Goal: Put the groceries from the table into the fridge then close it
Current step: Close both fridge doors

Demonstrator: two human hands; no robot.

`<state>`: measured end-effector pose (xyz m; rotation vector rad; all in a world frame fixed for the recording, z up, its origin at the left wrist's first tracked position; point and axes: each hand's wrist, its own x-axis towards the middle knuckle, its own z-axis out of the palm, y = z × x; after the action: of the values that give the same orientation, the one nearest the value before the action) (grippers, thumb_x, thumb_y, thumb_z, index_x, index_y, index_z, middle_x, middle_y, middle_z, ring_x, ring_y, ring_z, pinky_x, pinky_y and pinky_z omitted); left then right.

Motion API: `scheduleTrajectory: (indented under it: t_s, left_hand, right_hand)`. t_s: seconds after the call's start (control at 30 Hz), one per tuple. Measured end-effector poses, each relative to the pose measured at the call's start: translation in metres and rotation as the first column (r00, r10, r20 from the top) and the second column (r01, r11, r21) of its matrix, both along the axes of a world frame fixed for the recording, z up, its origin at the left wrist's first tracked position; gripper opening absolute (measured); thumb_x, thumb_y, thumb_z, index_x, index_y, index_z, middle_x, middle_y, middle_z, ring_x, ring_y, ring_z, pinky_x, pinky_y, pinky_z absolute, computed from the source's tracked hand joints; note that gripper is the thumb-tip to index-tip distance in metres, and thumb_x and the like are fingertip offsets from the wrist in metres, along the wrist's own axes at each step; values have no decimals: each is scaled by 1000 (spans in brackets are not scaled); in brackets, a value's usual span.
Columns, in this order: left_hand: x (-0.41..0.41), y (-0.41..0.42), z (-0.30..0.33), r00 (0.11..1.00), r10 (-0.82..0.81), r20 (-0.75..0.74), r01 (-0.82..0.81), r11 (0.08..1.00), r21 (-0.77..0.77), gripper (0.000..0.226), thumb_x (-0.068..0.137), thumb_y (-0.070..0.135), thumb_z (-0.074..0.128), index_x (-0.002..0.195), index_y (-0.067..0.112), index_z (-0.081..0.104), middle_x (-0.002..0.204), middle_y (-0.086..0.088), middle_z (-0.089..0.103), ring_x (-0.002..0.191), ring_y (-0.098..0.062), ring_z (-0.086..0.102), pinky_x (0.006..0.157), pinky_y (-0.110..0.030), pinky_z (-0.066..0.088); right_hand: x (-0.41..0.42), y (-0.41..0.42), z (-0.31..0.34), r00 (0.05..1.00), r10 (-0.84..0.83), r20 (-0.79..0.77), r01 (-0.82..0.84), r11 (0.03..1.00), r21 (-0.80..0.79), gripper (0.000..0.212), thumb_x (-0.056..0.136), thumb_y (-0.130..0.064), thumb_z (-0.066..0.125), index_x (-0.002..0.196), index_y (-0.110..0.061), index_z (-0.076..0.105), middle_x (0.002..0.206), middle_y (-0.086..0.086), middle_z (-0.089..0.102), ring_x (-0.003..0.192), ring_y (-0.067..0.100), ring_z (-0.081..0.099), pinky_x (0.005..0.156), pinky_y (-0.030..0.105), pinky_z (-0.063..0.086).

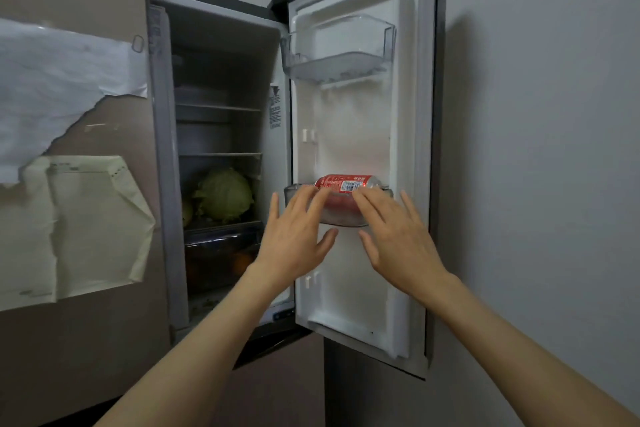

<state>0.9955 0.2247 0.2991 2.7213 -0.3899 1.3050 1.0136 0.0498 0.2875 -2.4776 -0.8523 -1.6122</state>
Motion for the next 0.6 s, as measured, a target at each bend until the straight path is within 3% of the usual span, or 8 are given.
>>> scheduleTrajectory:
  t_s: [0.13, 0.27, 0.37, 0.43, 0.5, 0.6]
  left_hand:
    - [-10, 25, 2, 998, 9, -61, -16, 994, -105, 68, 86, 63, 40, 141, 26, 23, 148, 7, 29, 137, -12, 30, 115, -55, 6]
    - [-20, 44, 12, 985, -8, -175, -46, 951, -305, 83, 76, 79, 28, 137, 23, 31, 144, 2, 37, 134, -18, 34, 113, -60, 9]
    - [-26, 59, 14, 990, -6, -144, -49, 925, -377, 90, 72, 82, 30, 137, 20, 33, 147, -3, 34, 139, -22, 27, 114, -59, 8]
    - [-31, 67, 10, 1000, 7, -10, -10, 945, -328, 84, 77, 75, 35, 139, 19, 32, 152, -3, 27, 143, -20, 16, 115, -55, 1]
    - [-35, 73, 2, 992, -6, 124, 28, 984, -174, 78, 80, 67, 36, 142, 20, 29, 155, -2, 21, 144, -16, 7, 114, -52, -3]
    - [-36, 79, -8, 995, 10, 103, -12, 1000, 12, 74, 83, 64, 24, 146, 25, 20, 157, 0, 13, 143, -13, -3, 115, -53, -4]
  right_hand:
    - [-11, 10, -2, 999, -23, 27, 24, 998, -54, 63, 81, -21, 65, 137, -4, 41, 142, 14, 44, 134, 28, 39, 109, 55, 25]
    - [-21, 12, -4, 993, -111, 26, 111, 994, 12, 57, 87, -27, 40, 140, -5, 36, 148, 14, 35, 139, 29, 28, 111, 55, 23]
    - [-25, 15, -5, 995, -91, 28, 88, 992, 85, 57, 88, -28, 38, 140, -6, 34, 149, 15, 32, 140, 29, 25, 111, 53, 23]
    - [-26, 19, -6, 998, -63, 27, 59, 990, 125, 58, 89, -30, 37, 141, -6, 31, 150, 15, 30, 140, 28, 22, 112, 50, 21]
    - [-25, 25, -9, 999, -45, 15, 43, 990, 137, 61, 90, -33, 35, 143, -5, 26, 151, 14, 27, 141, 27, 20, 113, 49, 22]
    - [-21, 42, -14, 1000, -22, 5, 22, 995, 101, 65, 92, -38, 32, 145, -5, 14, 154, 11, 15, 143, 22, 9, 117, 45, 13]
